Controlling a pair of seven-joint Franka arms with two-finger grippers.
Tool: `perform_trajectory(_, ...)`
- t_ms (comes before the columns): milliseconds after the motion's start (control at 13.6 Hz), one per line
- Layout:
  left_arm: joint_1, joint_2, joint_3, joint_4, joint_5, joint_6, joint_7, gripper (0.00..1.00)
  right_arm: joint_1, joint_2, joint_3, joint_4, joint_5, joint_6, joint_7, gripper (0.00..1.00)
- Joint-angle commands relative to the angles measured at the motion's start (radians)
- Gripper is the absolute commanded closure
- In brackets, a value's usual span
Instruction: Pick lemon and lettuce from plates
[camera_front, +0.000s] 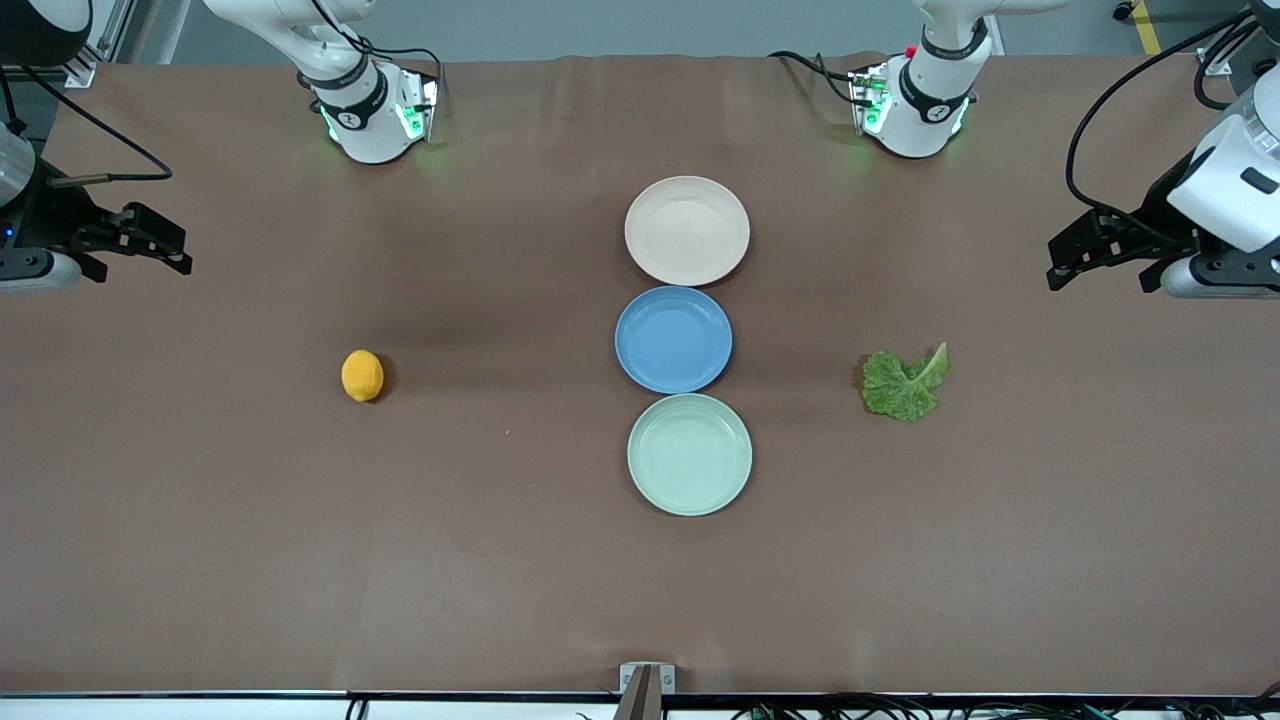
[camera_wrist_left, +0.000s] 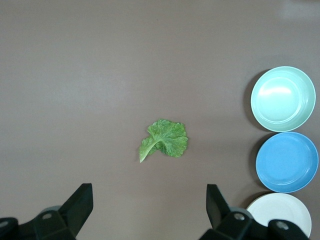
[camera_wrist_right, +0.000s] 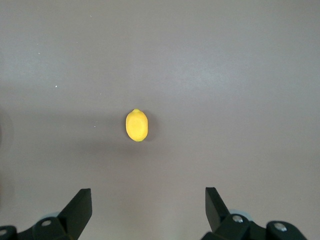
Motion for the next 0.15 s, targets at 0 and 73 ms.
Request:
perform_trajectory(0, -0.004, 0.001, -0.002, 0.015, 0.009, -0.014, -0.024, 0.0, 0.001, -0.024, -0.006, -0.024, 0.013, 0.01, 0.001, 0.0)
perform_trajectory(73, -0.002, 0.001, -0.002, 0.015, 0.007, -0.014, -0.024, 0.0, 0.0, -0.024, -0.006, -0.026, 0.013, 0.009, 0.001, 0.0)
